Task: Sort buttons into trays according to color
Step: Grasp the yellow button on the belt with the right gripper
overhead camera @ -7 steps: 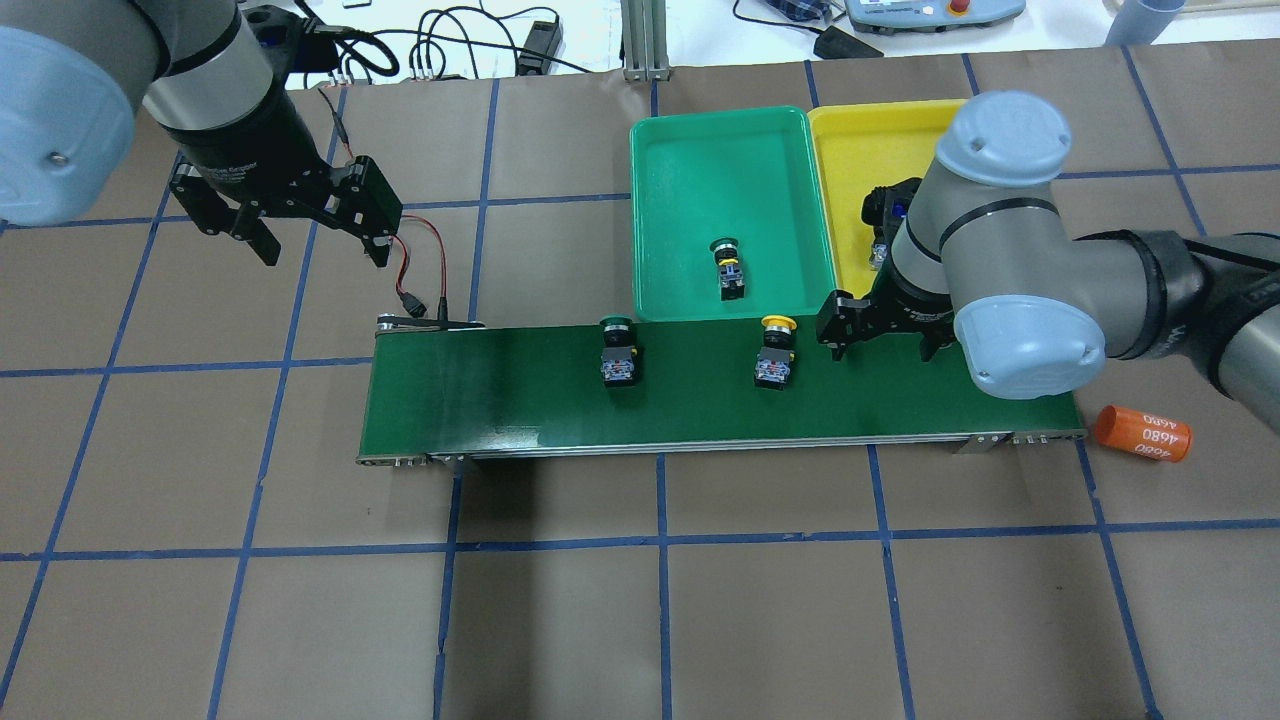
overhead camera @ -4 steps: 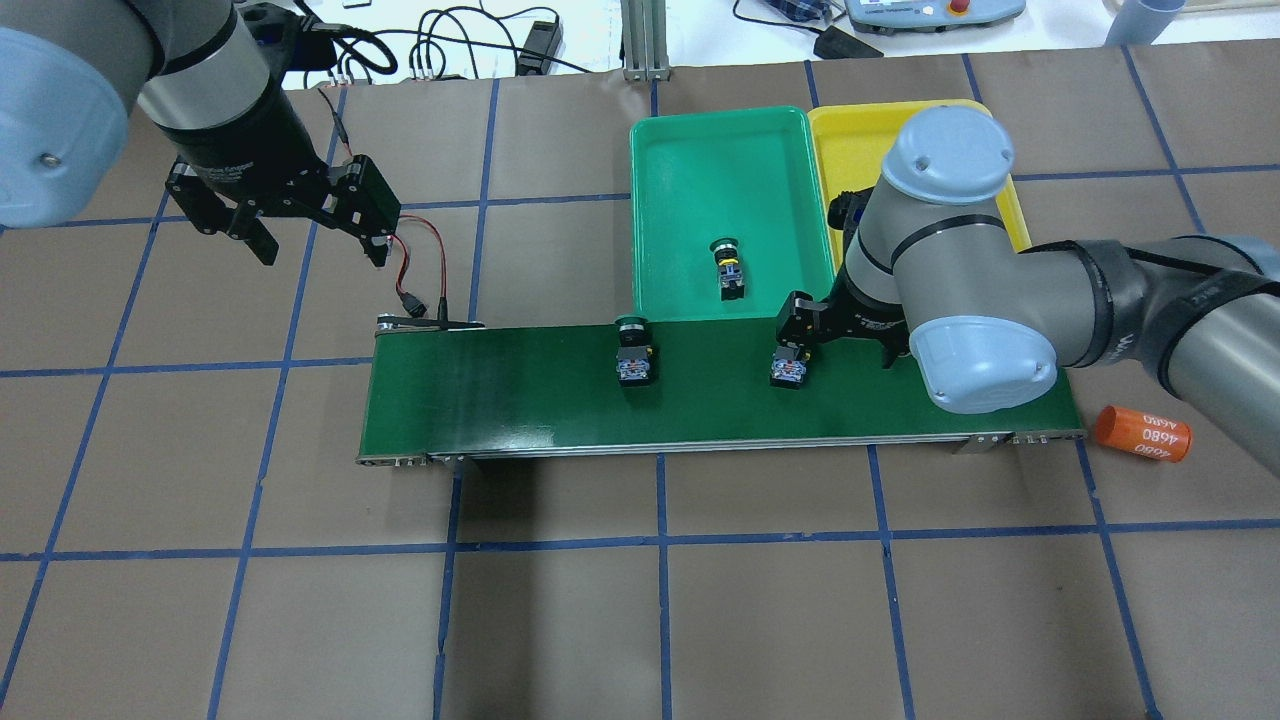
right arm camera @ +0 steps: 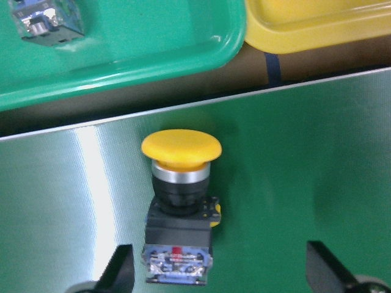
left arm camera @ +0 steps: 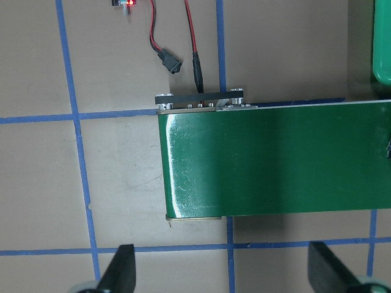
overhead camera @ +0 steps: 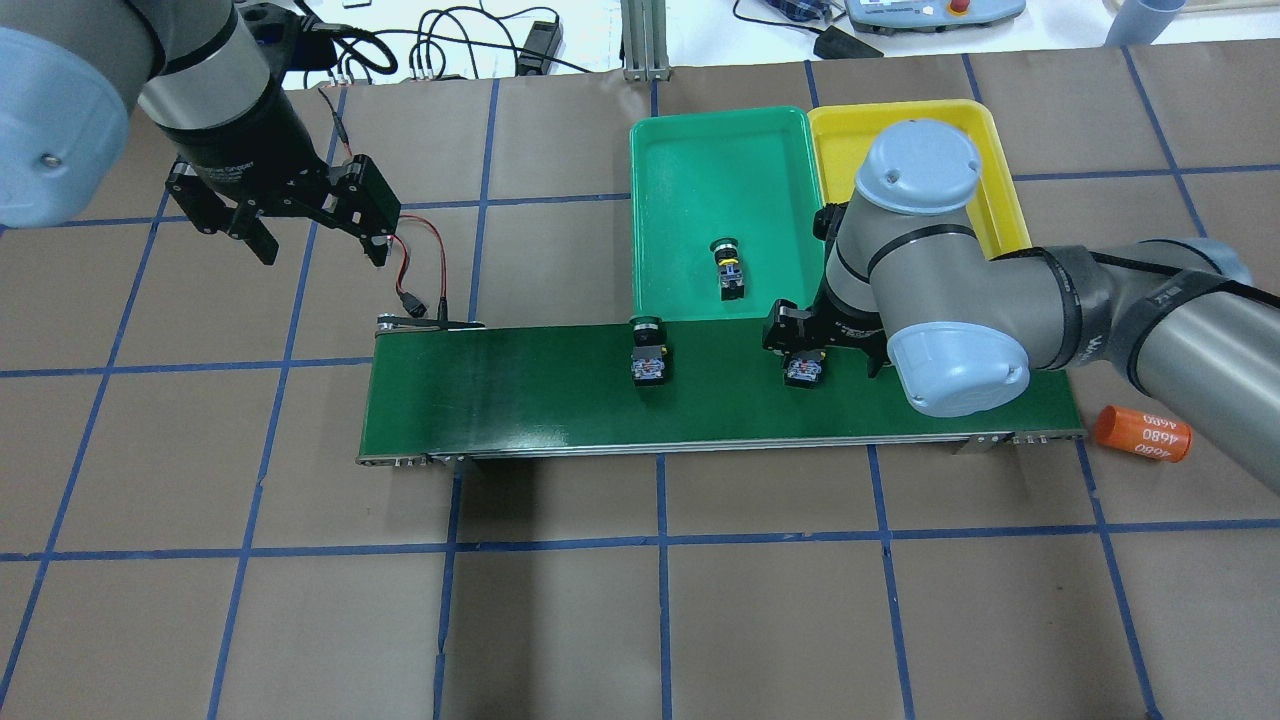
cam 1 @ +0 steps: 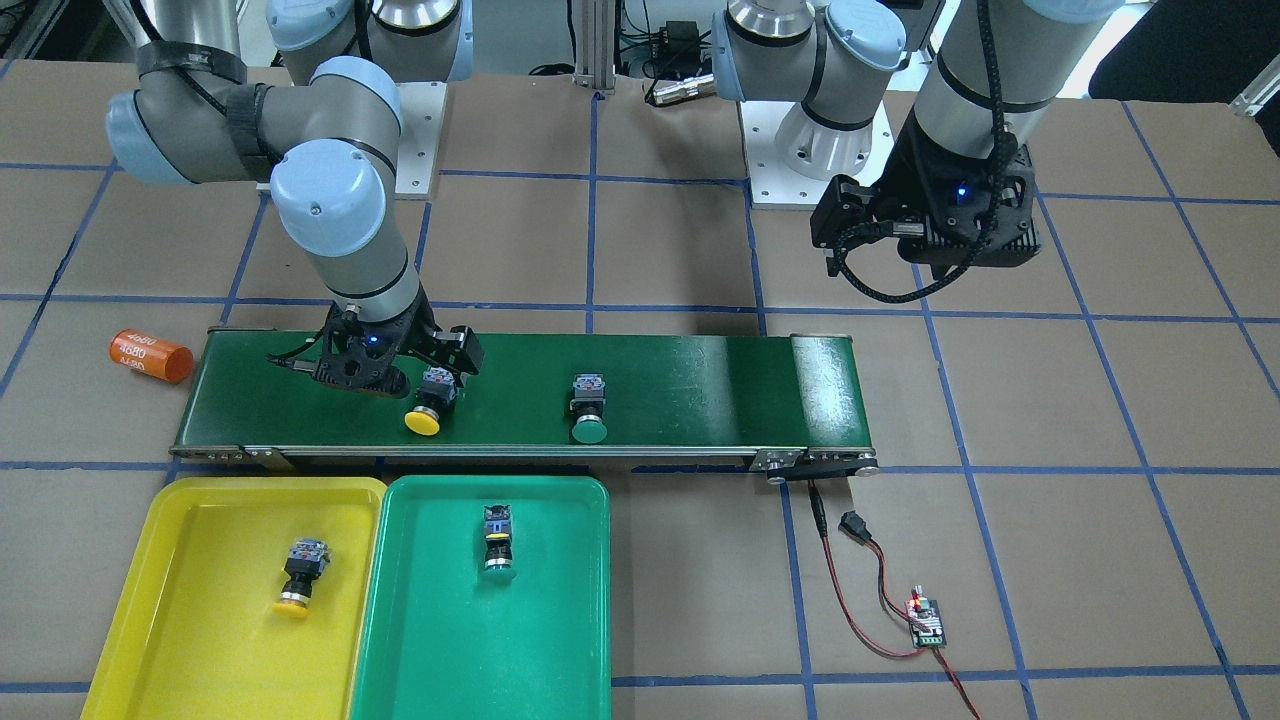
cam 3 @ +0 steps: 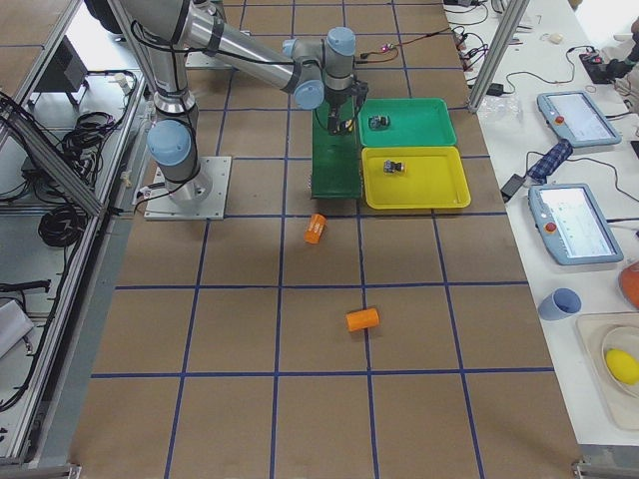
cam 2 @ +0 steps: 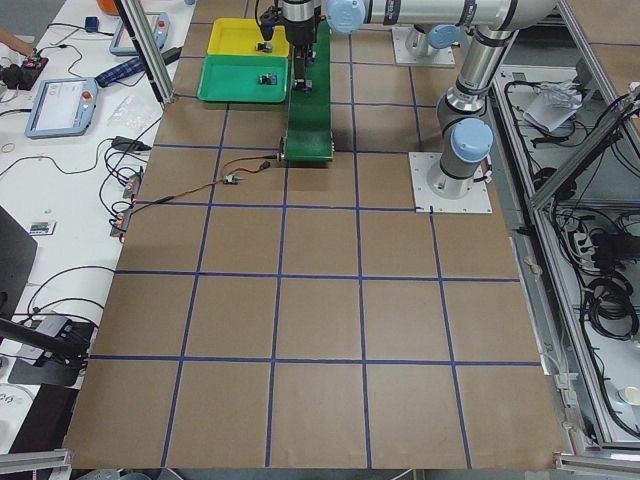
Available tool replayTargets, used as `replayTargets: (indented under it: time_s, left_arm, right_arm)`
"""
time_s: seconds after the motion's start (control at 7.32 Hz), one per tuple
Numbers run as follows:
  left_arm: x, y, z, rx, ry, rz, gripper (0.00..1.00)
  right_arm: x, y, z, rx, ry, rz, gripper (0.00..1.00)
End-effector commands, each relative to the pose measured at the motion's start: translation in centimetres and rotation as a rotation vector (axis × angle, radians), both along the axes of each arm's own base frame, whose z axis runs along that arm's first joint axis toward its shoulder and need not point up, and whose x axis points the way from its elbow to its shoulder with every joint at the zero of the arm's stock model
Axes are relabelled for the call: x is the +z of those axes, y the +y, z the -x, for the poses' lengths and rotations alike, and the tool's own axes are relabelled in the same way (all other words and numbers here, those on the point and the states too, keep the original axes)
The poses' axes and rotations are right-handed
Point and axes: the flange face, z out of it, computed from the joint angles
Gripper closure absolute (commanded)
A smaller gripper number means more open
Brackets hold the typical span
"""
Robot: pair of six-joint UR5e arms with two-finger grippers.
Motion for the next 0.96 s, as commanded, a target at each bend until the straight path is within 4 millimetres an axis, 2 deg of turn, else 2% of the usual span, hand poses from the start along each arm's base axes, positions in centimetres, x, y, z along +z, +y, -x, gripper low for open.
replayTargets:
  time_s: [0.0,0.14,0.41,0.55,0.82]
  left_arm:
    - [-0.6,-0.1,-0.1,0.0,-0.002,-0.017,0.0]
    - [-0.3,0.0,-0.1,0.0,-0.002,-0.011,0.0]
    - [0.0,0.4,0.0,0.0,-0.002,-0.014,0.0]
    - [-0.2,0.3,0.0,-0.002,-0.001,-0.017,0.0]
    - [0.0,0.5,0.1,-0.003,0.001,-0.012,0.0]
  right_arm:
    - [-1.3,-0.9,0.0,-0.008,0.008,0.005,0.0]
    - [-1.6,-2.1,-0.1,-0.014,0.004,0.067,0.0]
    - [-1.8,-2.4,0.3,-0.028,0.007,0.063,0.38]
    - [-1.9,-2.3,0.7,-0.017,0.041,0.059,0.52]
    - [-0.9,-3.3,1.4,-0.021,0.054,0.086,0.71]
